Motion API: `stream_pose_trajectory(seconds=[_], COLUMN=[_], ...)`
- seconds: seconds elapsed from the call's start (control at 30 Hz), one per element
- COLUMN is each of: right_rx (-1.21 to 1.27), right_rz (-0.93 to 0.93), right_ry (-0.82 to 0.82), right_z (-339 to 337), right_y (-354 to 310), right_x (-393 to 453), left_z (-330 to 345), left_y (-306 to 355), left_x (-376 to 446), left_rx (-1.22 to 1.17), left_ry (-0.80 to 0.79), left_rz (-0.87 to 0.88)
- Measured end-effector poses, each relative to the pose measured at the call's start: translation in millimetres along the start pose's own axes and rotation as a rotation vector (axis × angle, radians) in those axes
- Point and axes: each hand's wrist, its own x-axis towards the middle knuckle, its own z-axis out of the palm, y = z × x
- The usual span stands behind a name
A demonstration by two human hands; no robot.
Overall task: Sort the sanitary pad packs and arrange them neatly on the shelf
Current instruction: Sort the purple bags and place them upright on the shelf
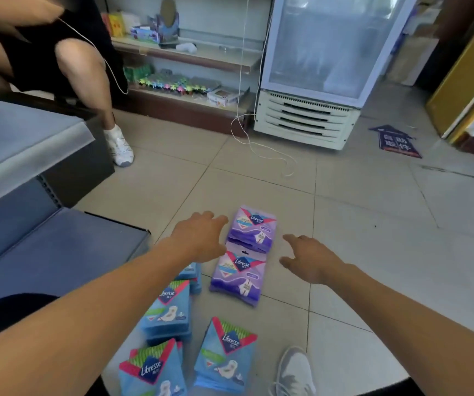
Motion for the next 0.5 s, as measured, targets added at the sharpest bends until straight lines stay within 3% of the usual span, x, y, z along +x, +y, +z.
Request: stream_pose_trajectory(seconds=[0.27, 0.5], right_rx=[-0.039, 0.021], right_rz=[0.076, 0.115], right_ry=[-0.057, -0.089], right_z=[33, 72], right_y=[24, 40], right_x=[89, 193], left_z=[59, 122], left_y=[-10, -14], left_x=[89, 178], left_rx=[0.077, 0.009], left_ry=[-0.132, -0.207], left_rz=[-0.021, -0.045])
